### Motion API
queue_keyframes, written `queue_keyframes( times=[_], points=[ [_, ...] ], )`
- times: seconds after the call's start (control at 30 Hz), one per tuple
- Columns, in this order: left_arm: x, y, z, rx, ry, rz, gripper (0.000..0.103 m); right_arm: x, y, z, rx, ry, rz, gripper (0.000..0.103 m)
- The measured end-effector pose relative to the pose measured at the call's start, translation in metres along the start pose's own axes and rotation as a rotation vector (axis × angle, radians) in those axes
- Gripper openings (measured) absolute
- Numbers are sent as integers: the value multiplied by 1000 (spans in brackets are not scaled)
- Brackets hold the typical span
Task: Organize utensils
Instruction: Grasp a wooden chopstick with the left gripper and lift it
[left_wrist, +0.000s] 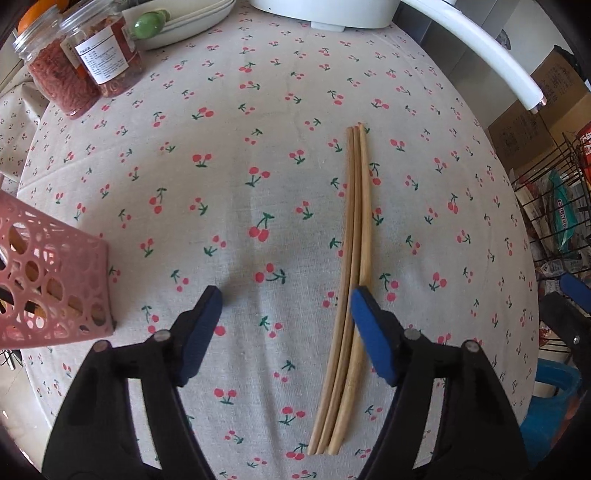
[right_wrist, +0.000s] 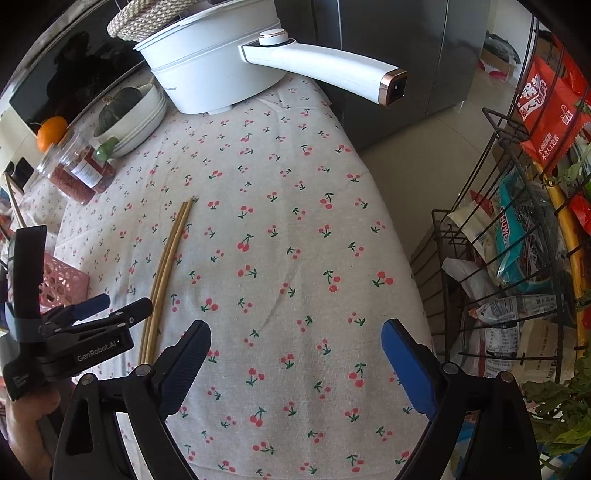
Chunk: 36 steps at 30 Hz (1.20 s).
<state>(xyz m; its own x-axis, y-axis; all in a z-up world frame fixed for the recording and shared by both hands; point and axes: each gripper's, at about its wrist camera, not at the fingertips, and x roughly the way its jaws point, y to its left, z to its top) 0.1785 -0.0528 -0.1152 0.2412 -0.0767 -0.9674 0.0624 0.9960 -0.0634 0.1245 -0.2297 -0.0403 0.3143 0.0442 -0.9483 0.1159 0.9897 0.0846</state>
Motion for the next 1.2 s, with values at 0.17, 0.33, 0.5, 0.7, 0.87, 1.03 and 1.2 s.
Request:
queue_keyframes(
  times=[0.17,0.33,0.5,0.7,0.87,1.03,1.2],
  points=[
    [5,-12,8,38,8,32,59,4,-3,0,5,10,-1,95],
    [9,-25,26,43,24,50,45,5,-3,1,14,13,11,96],
    [15,-36,49,40,53,51,37,4,-1,1,13,15,19,96],
    [14,-23,54,44,64,27,11,9,3,5,29,25,22,96],
    [-11,-5,29,52,-9,-45,10,17,17,8,28,48,41,96],
    [-48,17,-2,57,-99,-97,10,27,34,11,23,70,41,96],
    [-76,44,-47,29,-188,-185,10,40,54,15,44,93,92,96]
  ],
)
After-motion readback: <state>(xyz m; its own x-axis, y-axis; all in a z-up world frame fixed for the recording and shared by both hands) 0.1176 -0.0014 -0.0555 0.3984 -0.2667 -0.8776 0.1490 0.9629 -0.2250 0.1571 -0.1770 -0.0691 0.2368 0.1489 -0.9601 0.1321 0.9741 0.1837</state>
